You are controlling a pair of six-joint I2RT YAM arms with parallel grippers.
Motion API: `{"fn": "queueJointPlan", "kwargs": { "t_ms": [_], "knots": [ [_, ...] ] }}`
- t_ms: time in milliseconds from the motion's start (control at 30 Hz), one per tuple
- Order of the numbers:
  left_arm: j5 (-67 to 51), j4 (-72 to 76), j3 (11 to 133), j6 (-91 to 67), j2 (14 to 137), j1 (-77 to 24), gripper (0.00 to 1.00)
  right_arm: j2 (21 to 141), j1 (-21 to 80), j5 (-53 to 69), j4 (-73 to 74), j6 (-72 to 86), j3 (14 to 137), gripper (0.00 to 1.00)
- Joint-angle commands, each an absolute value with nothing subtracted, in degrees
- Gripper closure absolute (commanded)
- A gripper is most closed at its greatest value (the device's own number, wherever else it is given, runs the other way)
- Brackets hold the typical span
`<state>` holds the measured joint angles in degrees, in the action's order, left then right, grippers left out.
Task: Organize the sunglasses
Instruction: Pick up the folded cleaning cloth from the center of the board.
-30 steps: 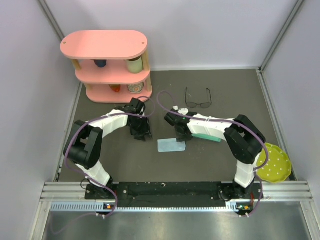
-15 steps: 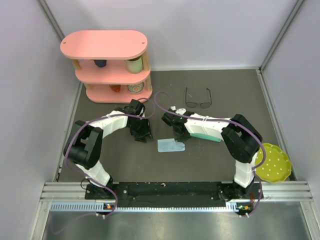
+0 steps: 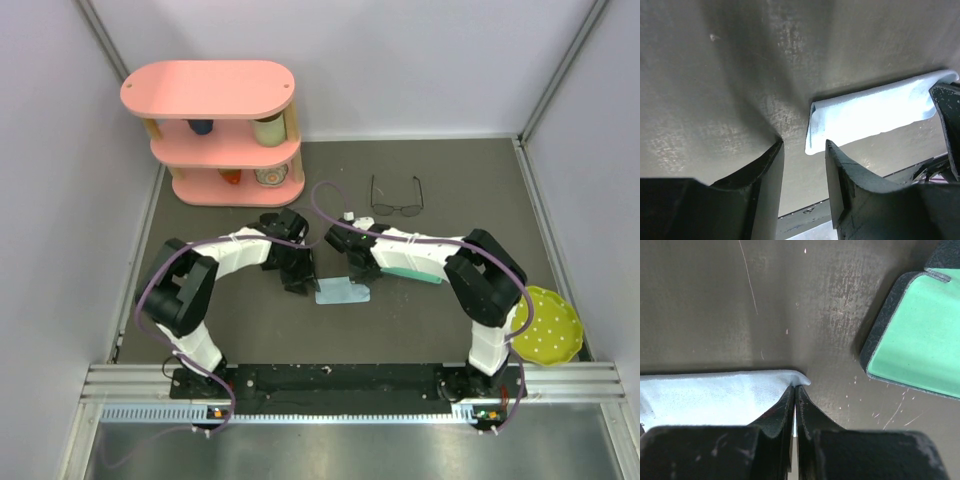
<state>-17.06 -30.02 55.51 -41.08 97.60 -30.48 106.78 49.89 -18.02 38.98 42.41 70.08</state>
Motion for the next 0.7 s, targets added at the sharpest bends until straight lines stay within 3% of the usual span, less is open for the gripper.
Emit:
{"fn": "queueJointPlan", "kwargs": {
  "t_ms": [0, 367, 500, 667],
  "knots": [
    [-13.45, -29.36, 57.3, -44.12, 99.4, -32.25, 0.57, 107.93, 50.8, -14.59, 37.88, 44.38, 66.89, 1.0],
    [-9.14, -30.06, 58.62, -46.05, 103.45, -34.45, 0.66, 107.23, 50.8, -13.36, 35.77, 42.63, 65.57, 1.0],
    [-8.79, -29.97, 58.8, -46.14, 103.89, -34.72, 0.76, 107.14, 50.8, -13.01, 35.51, 42.19, 65.48, 1.0],
    [-8.44, -30.23, 59.5, -45.62, 104.5, -34.72, 0.81, 107.14, 50.8, -12.22, 35.07, 41.57, 65.3, 1.0]
  ]
}}
